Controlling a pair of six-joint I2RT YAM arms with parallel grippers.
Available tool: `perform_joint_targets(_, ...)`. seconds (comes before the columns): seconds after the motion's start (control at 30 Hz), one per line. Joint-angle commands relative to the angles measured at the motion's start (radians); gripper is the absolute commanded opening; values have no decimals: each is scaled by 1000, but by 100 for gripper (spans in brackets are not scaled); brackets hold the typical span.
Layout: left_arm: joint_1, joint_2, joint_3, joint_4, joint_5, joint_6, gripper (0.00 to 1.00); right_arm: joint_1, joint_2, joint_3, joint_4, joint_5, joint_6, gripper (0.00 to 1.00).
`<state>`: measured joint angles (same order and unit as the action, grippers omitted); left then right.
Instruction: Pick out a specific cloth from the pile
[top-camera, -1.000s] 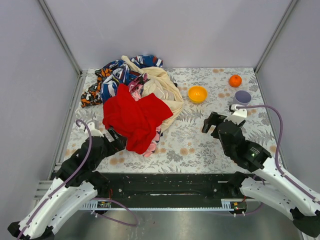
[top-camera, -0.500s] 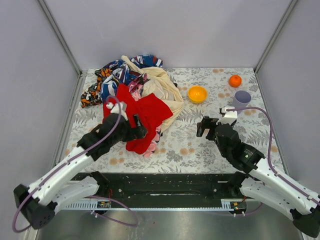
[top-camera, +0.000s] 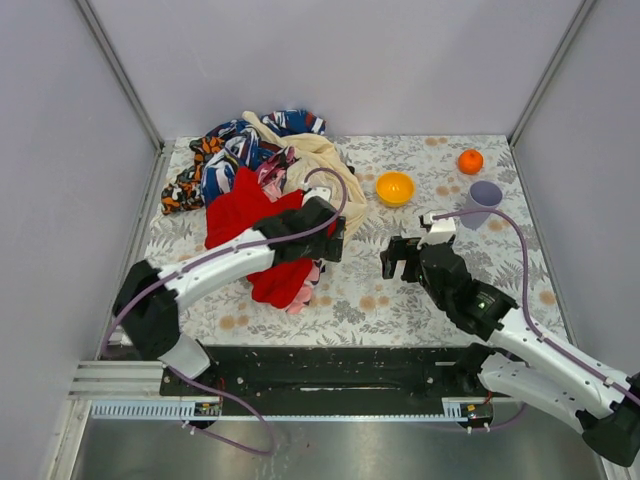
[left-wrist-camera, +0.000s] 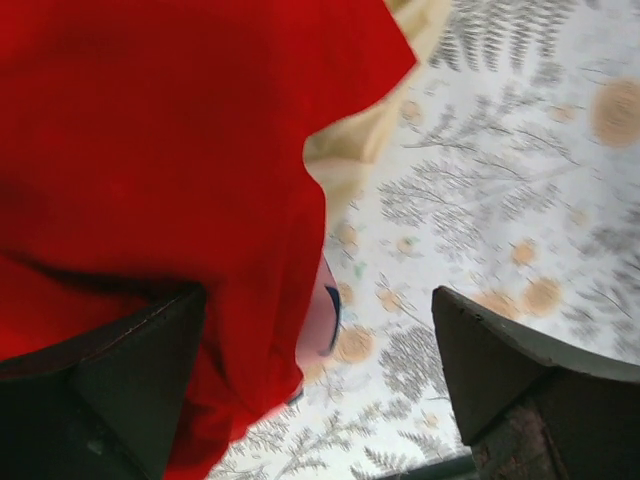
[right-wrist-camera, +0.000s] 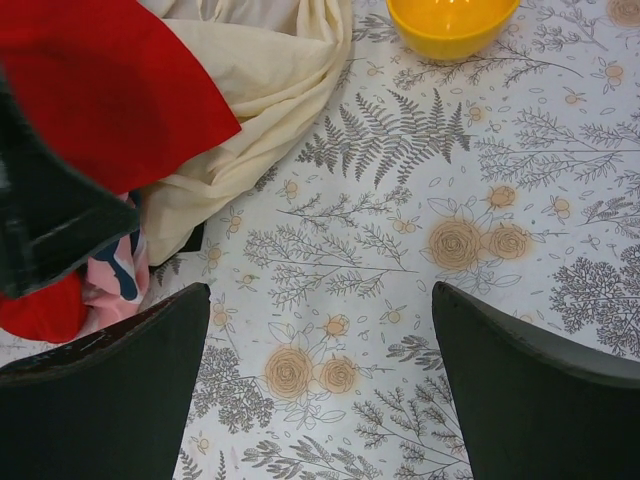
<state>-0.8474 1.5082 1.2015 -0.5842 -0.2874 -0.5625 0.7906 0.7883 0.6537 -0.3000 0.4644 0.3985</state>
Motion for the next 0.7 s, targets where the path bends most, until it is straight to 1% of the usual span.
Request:
perform_joint_targets(0.0,-4,145,127,-103,-208,16,99,-2,-55,9,6,-10,-15,99)
perform_joint_targets(0.07,-4,219,161,-132,-251,10,99,-2,-78,1,-5,5,-18,99)
perform_joint_targets(0.2,-2,371,227,-163,-248,9,99,-2,-126,-15,-22,26,-13,100)
perform_joint_targets(0.3,-2,467,283,-213,-285,-22,99,-2,-146,-26,-24,36,-12,99)
perform_joint_targets(0.53,16,602,346,-250,-303,-33,99,-2,-162,-35,-30,60,-6,99)
perform_joint_targets(0.57,24,610,351,-259,-309,-45,95,-2,-164,-37,-30,62,-4,99)
perform_joint_targets(0.63,39,618,360,-273,-326,-57,82,-2,-172,-37,-34,65,0,99)
perform_joint_targets(0.67,48,616,366,-275,-334,-59,72,-2,-173,-40,-36,65,2,99)
